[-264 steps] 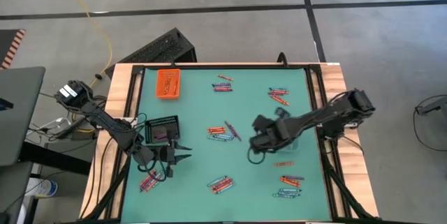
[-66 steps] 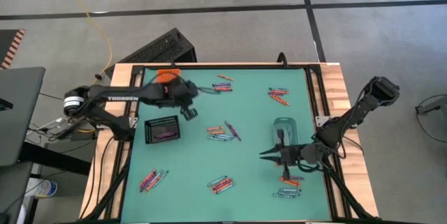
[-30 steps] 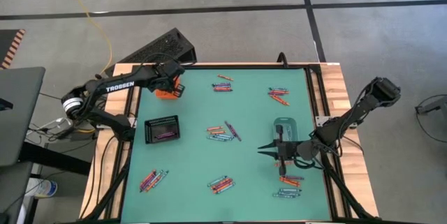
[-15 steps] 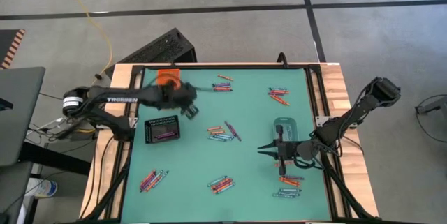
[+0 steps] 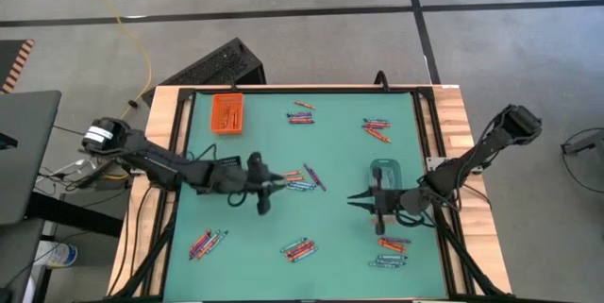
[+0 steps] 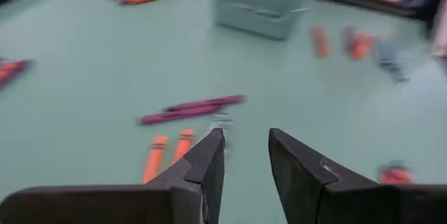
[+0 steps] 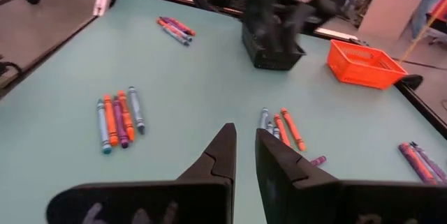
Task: Sort crayons
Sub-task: Put the orange crayon into the orange bin
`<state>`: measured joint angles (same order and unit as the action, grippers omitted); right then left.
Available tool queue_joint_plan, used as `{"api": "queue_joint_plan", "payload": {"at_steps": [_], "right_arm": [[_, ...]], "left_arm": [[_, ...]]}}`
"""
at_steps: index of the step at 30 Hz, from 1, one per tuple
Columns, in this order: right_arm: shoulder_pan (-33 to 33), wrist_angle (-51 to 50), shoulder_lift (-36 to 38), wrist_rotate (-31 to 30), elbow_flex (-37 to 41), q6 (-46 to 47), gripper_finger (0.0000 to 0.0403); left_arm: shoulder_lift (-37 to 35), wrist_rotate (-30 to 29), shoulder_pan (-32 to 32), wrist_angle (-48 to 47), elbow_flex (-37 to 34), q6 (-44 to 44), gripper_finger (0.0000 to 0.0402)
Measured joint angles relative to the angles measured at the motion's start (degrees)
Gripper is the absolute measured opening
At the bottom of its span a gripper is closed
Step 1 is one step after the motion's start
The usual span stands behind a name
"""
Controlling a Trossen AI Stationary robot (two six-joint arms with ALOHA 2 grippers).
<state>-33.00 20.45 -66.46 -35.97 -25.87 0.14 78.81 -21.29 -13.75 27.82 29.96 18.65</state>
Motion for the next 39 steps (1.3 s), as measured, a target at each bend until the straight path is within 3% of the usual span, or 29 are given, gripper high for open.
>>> {"api": "queue_joint_plan", "payload": {"at_steps": [7, 12, 14, 17, 20, 24, 32, 39], "right_arm": [[3.95, -0.10, -0.39, -0.37, 0.00, 3.18, 0.0053], [9.64, -1.12, -0.35, -8.66, -0.03, 8.50, 0.0053], [13.26, -5.22, 0.08, -8.86, -1.66, 5.86, 0.0053], [20.90, -18.45, 0.76, -4.44, -6.39, 5.10, 0.0053], [30.63, -33.57, 0.39, 5.11, -10.95, 9.12, 0.0053], [42.93, -43.67, -0.38, 15.59, -13.35, 10.36, 0.0053], [61.79, -46.40, -5.59, 31.28, -13.51, 8.61, 0.0053], [67.62, -47.40, -13.18, 31.83, -13.59, 5.82, 0.0053]], "left_arm": [[0.02, -1.26, -4.71, 2.24, -0.42, -0.24, 0.0103], [0.02, -5.11, -6.22, 2.83, -0.42, -1.94, 0.0103], [0.02, -5.21, -6.22, 2.68, -0.42, -2.17, 0.0103], [0.02, -5.23, -6.22, 2.53, -0.42, -4.26, 0.0103], [0.02, -5.28, -6.22, 2.48, -0.42, -4.51, 0.0103], [0.02, -5.32, -6.22, 1.42, -0.40, -4.54, 0.0103], [0.02, -4.65, -6.26, -0.60, -0.40, -4.45, 0.0103], [0.02, -4.62, -6.31, -0.87, -0.40, -4.49, 0.0103]]}}
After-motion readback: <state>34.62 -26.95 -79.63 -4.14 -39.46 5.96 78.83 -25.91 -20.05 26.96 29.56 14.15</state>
